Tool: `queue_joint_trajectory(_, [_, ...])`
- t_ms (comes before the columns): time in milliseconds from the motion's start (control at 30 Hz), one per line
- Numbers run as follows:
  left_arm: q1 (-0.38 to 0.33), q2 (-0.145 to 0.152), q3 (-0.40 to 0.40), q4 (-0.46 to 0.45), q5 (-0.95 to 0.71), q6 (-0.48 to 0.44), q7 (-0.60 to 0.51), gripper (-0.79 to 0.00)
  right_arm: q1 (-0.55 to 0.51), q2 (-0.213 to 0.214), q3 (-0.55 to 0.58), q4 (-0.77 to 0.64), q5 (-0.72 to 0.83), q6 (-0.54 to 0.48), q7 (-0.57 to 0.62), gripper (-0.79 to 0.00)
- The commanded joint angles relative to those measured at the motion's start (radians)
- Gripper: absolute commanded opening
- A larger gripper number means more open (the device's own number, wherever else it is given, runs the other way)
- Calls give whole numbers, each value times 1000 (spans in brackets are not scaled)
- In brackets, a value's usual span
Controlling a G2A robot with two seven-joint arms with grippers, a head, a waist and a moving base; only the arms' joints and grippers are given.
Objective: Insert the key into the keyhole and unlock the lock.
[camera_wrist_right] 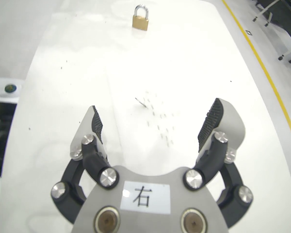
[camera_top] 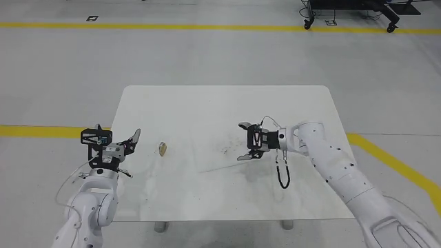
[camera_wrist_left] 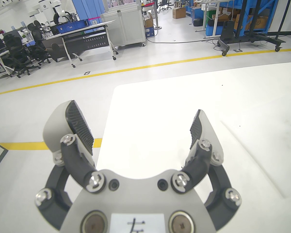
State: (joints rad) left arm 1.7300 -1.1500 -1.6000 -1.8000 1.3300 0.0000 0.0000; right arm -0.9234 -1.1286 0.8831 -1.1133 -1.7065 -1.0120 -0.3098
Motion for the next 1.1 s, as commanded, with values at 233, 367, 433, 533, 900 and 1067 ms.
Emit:
queue_joint_trajectory(233, [0,0,0,0,0,0,0,0,236,-37,-276,253,-175,0,-252,-400])
queue_joint_trajectory(367, [0,0,0,0,0,0,0,0,291,-73,-362,320,-168,0,-283,-406])
queue_joint_trajectory(433, [0,0,0,0,0,0,0,0,315,-94,-403,350,-163,0,-288,-413])
queue_joint_trajectory(533, [0,0,0,0,0,0,0,0,346,-128,-460,386,-154,0,-295,-428])
queue_joint_trajectory(900, [0,0,0,0,0,0,0,0,413,-229,-596,505,-150,0,-337,-443])
queue_joint_trajectory(1067, [0,0,0,0,0,0,0,0,433,-268,-639,559,-151,0,-371,-499])
